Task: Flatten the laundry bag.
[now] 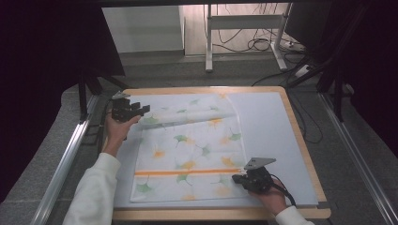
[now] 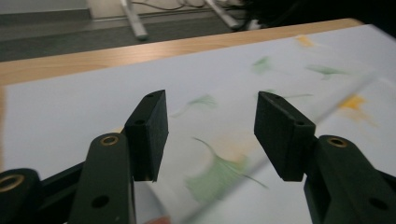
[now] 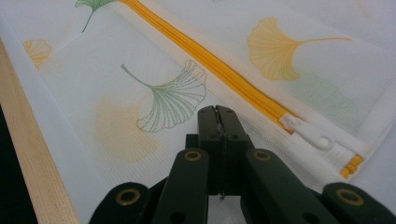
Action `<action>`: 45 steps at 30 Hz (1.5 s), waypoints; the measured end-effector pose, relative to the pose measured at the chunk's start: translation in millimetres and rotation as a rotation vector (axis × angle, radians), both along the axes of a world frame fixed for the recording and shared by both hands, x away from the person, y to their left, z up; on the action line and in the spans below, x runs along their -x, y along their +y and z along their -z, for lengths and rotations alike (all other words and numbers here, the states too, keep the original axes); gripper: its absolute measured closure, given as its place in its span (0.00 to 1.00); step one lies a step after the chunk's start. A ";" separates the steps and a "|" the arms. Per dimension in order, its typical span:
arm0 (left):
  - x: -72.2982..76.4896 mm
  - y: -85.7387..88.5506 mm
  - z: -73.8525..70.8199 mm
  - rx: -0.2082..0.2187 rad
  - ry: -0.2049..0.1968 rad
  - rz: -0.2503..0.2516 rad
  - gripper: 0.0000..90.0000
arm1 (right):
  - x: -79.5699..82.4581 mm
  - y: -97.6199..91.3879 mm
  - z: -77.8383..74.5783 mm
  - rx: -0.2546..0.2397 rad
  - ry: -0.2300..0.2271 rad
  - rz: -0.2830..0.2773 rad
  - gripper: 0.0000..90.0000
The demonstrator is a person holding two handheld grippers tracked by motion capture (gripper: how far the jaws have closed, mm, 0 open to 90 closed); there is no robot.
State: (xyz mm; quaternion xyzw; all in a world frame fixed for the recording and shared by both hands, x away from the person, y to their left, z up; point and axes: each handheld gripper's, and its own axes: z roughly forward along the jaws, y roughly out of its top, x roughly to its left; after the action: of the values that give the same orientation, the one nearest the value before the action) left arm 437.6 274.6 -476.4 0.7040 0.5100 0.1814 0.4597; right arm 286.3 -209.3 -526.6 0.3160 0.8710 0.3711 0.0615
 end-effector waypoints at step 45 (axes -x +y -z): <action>-42.5 -58.5 48.9 -0.187 0.172 0.130 1.00 | 1.1 1.0 0.3 0.003 -0.011 0.003 0.99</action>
State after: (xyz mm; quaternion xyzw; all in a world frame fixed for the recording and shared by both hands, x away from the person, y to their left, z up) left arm 480.1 216.2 -525.4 0.7884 0.4816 0.1369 0.3573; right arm 285.2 -208.3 -526.9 0.3151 0.8708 0.3713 0.0671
